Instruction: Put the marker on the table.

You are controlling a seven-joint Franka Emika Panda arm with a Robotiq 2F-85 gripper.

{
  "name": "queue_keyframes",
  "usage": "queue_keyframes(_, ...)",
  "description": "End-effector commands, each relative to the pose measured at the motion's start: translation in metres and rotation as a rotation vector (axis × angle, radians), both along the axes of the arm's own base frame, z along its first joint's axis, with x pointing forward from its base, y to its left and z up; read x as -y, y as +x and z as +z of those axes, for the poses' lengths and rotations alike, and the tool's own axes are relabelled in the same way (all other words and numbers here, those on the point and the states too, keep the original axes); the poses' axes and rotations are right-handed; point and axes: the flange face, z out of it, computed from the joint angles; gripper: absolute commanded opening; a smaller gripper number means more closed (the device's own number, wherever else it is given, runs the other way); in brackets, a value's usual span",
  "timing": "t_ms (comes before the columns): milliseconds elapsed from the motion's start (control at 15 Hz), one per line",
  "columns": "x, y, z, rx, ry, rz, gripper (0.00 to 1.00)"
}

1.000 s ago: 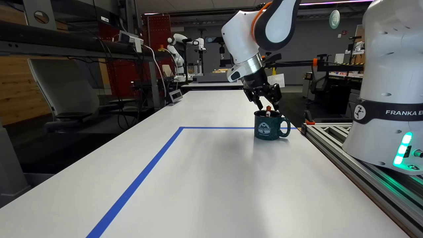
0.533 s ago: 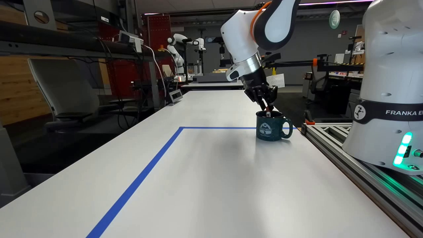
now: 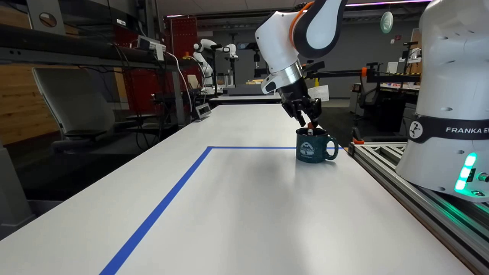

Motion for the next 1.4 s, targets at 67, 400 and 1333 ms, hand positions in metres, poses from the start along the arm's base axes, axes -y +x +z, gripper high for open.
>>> queue_keyframes(67,-0.0009,-0.0005,0.0046,0.010,-0.025,0.021,0.47)
queue_keyframes(400,-0.0036,0.0007,0.0073,0.003,-0.034,0.040,0.35)
queue_keyframes(1333,-0.0073,-0.0045,0.0079,-0.036,-0.049,0.069,0.12)
